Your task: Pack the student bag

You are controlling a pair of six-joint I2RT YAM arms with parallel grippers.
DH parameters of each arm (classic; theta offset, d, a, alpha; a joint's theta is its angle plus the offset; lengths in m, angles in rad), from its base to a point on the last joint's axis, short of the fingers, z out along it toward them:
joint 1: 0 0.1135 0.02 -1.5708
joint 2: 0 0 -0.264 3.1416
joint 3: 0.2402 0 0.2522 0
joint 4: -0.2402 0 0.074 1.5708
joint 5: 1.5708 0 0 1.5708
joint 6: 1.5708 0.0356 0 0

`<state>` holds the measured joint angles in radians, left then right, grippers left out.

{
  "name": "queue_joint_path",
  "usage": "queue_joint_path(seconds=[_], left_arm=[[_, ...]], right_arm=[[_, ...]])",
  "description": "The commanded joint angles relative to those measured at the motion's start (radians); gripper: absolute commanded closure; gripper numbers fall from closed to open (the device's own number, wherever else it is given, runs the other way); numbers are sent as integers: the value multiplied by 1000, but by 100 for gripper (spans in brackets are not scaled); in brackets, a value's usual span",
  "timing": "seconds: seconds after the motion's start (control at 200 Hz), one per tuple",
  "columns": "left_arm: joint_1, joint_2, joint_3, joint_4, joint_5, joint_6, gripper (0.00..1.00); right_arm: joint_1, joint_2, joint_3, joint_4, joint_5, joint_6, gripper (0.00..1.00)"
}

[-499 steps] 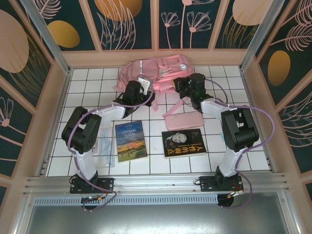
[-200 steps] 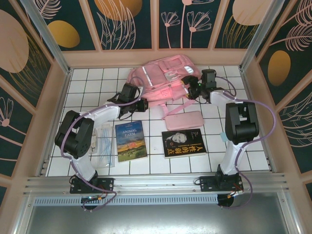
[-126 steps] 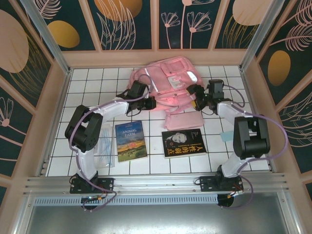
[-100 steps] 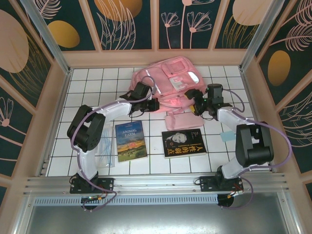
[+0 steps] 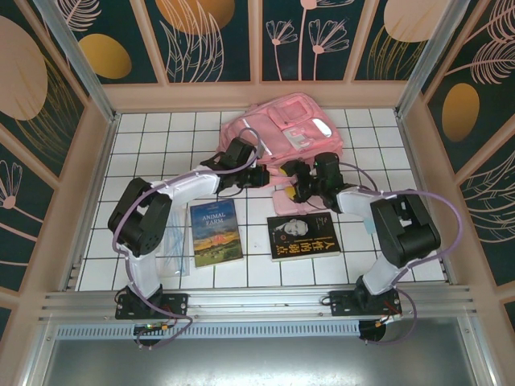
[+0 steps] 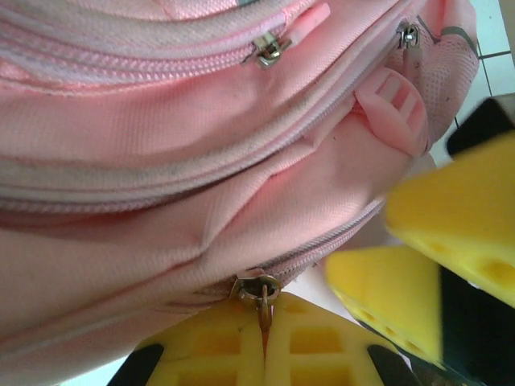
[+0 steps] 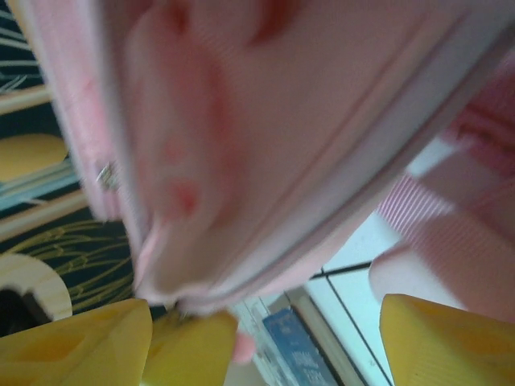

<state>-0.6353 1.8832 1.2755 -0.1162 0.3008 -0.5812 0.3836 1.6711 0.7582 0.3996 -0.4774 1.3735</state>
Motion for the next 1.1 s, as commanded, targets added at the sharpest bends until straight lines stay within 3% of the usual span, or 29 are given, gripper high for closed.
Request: queue_joint_path(seconds=[0.0,0.1,0.19,0.255,0.435,0.635,0.79,0.94,1.096], left_arm=[[-4,-64,-24,18,-5,1,100],[-7,-87,-39,13,3,2,100],[-9,-96,-42,-12,-20,15,100],[-7,-96,-37,-44,-82,41,100],[-3,-54,7,-156,-370,153,100],[37,-71,-10,-231,-508,208,100],[153,-94,-56,-213,-492,257,100],[174,-102,-46,-225,-515,305,100],[171,-107,-36,-245,-348,298,100]], right_arm=[[7,65,10,141,80,88,29],[5,133,33,206,105,117,45],[4,174,51,255,102,128,80],[2,172,61,254,105,111,100],[-19,88,68,132,146,-13,100],[-45,49,131,-2,158,-169,100],[-63,50,192,-82,152,-278,100],[-92,59,261,-173,145,-396,100],[-121,78,332,-198,148,-523,100]])
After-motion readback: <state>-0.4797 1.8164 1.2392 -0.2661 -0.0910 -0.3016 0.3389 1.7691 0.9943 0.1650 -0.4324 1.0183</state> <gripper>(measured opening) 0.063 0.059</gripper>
